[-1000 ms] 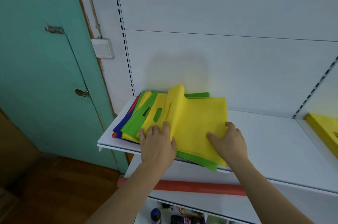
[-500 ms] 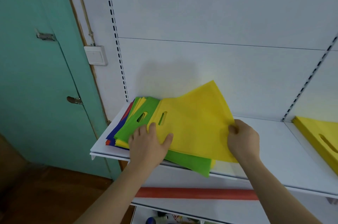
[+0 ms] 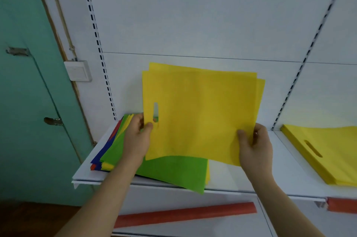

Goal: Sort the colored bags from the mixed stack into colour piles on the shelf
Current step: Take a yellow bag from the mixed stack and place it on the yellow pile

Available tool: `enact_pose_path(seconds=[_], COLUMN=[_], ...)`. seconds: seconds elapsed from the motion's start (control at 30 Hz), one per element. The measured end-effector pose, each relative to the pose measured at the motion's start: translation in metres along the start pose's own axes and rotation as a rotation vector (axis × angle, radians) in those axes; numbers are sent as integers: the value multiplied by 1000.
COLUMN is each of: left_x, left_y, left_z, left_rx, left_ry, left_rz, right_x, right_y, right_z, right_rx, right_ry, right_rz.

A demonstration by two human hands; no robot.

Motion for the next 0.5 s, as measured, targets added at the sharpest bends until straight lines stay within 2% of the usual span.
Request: enact_pose_path(seconds=[0.2, 0.33, 0.5], left_x=[-9, -12, 1], left_y=[13, 23, 46], left_z=[-21, -25, -31], left_rx=[-43, -59, 11], left_ry=[58, 119, 217], left_rz=[149, 258, 273], right_x=[16, 13, 4], right_y=[3, -11, -45], right_z=[-20, -22, -26], right_rx=[-150, -79, -4], right_ry=[34, 37, 11], right_rz=[-176, -186, -179])
Point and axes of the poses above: each hand's wrist, its own z-axis towards the middle knuckle, its own y-axis out of the palm, x = y × z, the point moved 2 cm from there along z, towards the middle knuckle, and after that the axes turned 14 degrees about z, right-handed, at the moved point
